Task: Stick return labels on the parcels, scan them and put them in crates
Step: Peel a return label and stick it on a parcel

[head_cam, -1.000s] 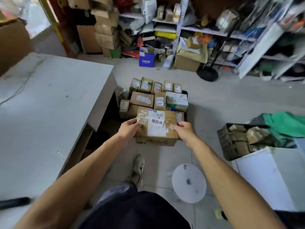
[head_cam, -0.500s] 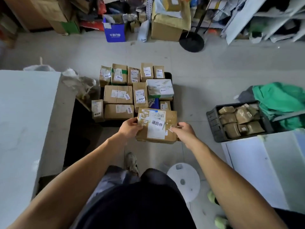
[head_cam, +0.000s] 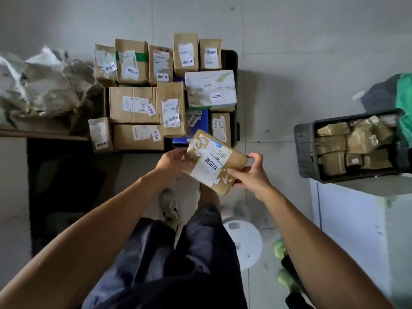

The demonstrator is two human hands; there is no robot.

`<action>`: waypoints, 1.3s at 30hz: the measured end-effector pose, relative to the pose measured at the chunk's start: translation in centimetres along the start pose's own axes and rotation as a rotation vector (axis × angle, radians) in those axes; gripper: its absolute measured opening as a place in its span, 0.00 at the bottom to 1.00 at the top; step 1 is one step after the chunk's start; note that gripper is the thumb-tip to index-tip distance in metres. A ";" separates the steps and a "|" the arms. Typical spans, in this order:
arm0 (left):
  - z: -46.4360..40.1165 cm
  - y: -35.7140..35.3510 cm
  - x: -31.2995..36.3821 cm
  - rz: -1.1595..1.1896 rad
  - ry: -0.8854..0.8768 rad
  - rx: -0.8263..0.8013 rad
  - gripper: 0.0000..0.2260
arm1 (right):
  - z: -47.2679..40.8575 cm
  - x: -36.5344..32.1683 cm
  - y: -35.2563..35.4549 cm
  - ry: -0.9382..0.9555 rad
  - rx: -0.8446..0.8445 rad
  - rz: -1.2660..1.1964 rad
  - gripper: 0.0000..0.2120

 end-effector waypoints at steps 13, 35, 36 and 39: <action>-30.3 -9.9 8.2 -0.302 -0.030 0.019 0.17 | -27.9 7.1 1.2 -0.190 0.112 -0.425 0.30; -20.9 -6.4 8.2 -0.316 0.045 0.019 0.14 | -22.6 -2.4 -1.3 -0.177 0.010 0.188 0.08; -18.6 -5.3 8.5 -0.354 0.032 0.012 0.14 | -20.4 -3.8 -1.2 -0.144 -0.012 0.250 0.05; -11.2 -1.9 9.0 -0.438 -0.003 0.037 0.14 | -13.6 -7.8 -1.7 -0.056 -0.059 0.442 0.06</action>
Point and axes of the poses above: each hand's wrist, its own z-axis away from the middle knuckle, its own y-axis out of the back of the hand, x = y × z, the point moved 1 cm from there along -z, towards the middle knuckle, and after that the axes turned 13 degrees about -z, right-handed, at the moved point
